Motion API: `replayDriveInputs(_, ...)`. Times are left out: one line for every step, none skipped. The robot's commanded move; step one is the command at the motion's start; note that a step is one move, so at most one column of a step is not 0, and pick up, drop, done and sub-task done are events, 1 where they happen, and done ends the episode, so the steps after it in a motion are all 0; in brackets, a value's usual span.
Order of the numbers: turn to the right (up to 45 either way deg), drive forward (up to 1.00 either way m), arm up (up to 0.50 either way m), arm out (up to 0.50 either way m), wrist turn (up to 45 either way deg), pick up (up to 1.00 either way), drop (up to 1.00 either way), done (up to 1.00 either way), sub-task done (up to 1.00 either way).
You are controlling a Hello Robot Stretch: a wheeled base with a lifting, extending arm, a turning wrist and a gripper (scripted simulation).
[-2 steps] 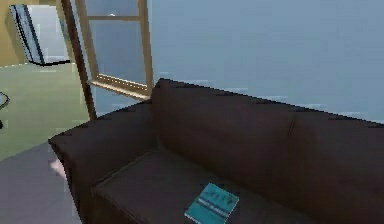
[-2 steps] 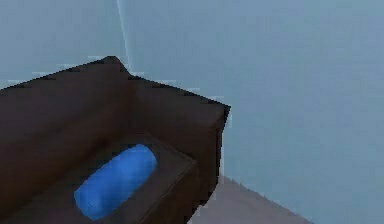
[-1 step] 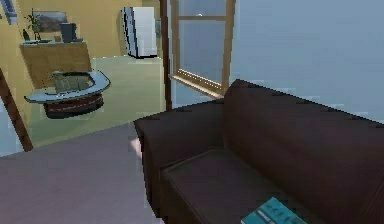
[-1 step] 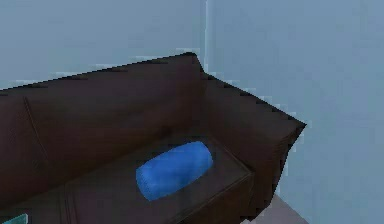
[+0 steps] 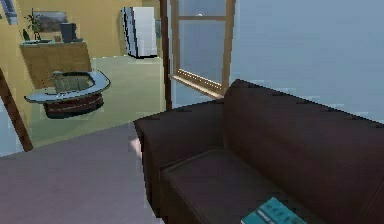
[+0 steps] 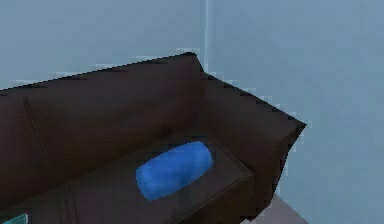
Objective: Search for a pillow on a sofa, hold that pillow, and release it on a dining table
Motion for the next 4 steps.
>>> replayDriveInputs(0.0, 0.00, 0.18, 0.00, 0.0, 0.00, 0.00, 0.00, 0.00)
replayDriveInputs(0.0, 0.00, 0.00, 0.32, 0.0, 0.00, 0.00, 0.00, 0.00)
replayDriveInputs(0.0, 0.00, 0.00, 0.00, 45.0, 0.00, 0.00, 0.00, 0.00)
replayDriveInputs(0.0, 0.00, 0.00, 0.00, 45.0, 0.00, 0.00, 0.00, 0.00)
